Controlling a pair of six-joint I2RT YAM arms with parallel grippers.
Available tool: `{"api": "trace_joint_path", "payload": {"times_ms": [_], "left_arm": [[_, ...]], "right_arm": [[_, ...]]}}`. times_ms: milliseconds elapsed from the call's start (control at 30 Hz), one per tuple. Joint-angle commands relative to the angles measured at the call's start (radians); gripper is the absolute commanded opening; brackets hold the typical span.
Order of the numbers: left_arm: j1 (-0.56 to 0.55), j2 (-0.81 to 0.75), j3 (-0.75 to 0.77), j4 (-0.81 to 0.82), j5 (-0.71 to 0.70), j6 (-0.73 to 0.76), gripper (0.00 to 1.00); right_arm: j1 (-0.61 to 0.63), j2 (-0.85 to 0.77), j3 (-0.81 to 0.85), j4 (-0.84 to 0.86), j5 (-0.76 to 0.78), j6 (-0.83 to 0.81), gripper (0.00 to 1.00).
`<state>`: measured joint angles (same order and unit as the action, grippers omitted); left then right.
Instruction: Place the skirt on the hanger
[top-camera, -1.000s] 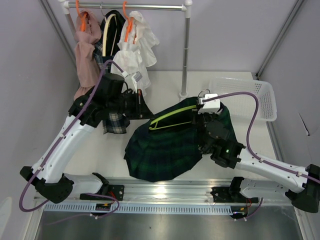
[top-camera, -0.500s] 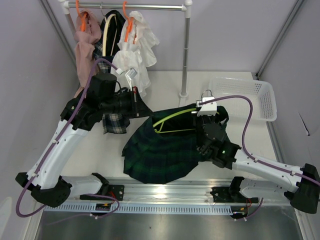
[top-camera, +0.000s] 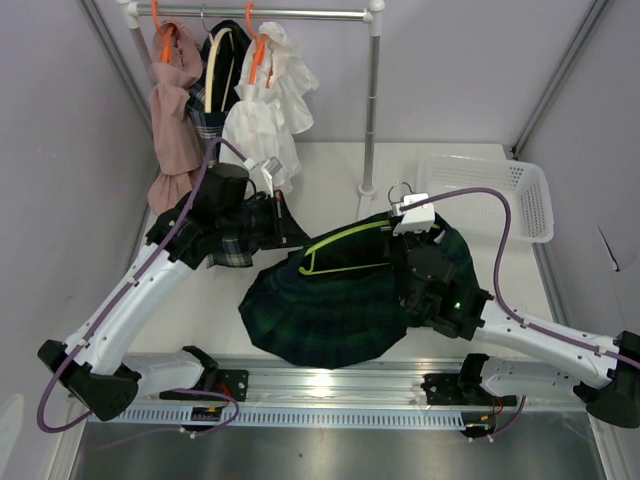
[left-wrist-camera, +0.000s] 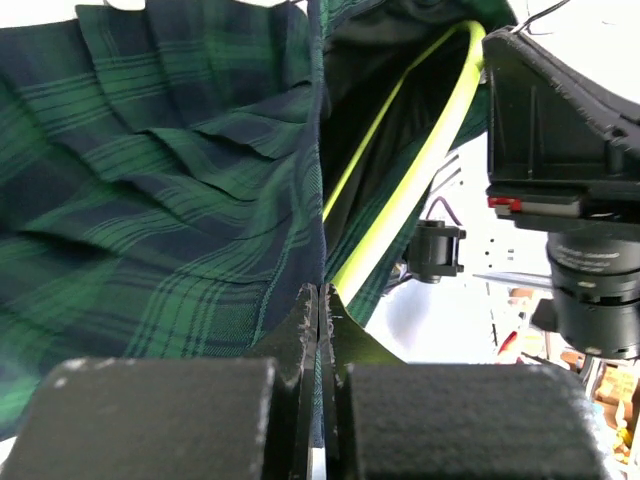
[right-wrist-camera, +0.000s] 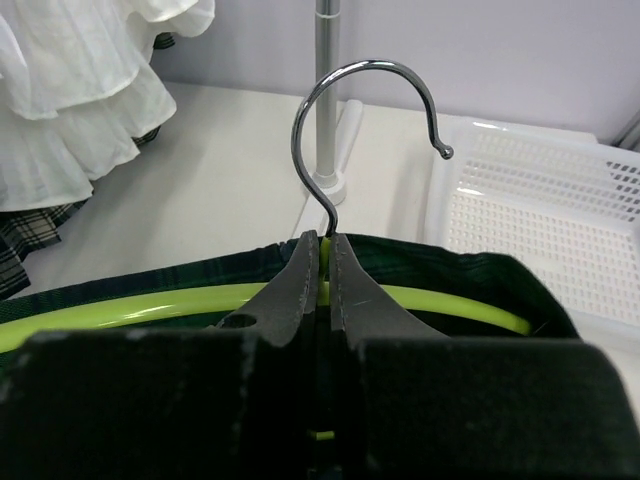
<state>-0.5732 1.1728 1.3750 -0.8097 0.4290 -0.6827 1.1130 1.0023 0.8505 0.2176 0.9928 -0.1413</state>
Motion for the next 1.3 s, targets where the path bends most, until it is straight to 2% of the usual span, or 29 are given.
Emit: {"api": "trace_joint_path", "payload": {"times_ms": [0,133,200,233,333,500,600,700,733,833,1167,1267], "left_arm": [[-0.004,-0.022,0.016,0.193,0.011,-0.031,0.0],[-0.007,-0.024,0.022,0.179,0.004,0.009,0.02],[-0.008,-0.024,0.022,0.156,-0.006,0.069,0.08],[-0.008,-0.03,0.022,0.155,-0.012,0.09,0.15],[-0.01,-0.058,-0.008,0.181,-0.03,0.165,0.29],[-0.011,-0.097,-0.068,0.273,-0.006,0.267,0.4],[-0.027,-0.108,-0.082,0.305,0.057,0.336,0.47],[-0.106,-0.084,-0.067,0.281,0.022,0.412,0.52],[-0.164,-0.073,-0.062,0.273,-0.051,0.428,0.52],[-0.24,-0.021,-0.077,0.282,-0.148,0.456,0.54],[-0.333,0.171,-0.056,0.345,-0.262,0.521,0.58],[-0.346,0.197,-0.06,0.377,-0.242,0.528,0.58]], "right_arm": [[-0.024,-0.019,0.079,-0.144,-0.204,0.123,0.0],[-0.03,-0.03,0.062,-0.193,-0.209,0.155,0.0],[-0.031,-0.04,0.042,-0.193,-0.213,0.17,0.0],[-0.031,-0.048,0.024,-0.192,-0.218,0.175,0.0],[-0.035,-0.073,0.012,-0.199,-0.235,0.19,0.0],[-0.058,-0.087,0.039,-0.259,-0.267,0.209,0.0],[-0.076,-0.093,0.056,-0.284,-0.292,0.221,0.0],[-0.084,-0.091,0.068,-0.302,-0.295,0.232,0.0],[-0.085,-0.093,0.073,-0.313,-0.296,0.235,0.0],[-0.087,-0.097,0.078,-0.314,-0.299,0.249,0.0],[-0.105,-0.108,0.114,-0.363,-0.348,0.284,0.0],[-0.119,-0.111,0.122,-0.374,-0.37,0.295,0.0]]}}
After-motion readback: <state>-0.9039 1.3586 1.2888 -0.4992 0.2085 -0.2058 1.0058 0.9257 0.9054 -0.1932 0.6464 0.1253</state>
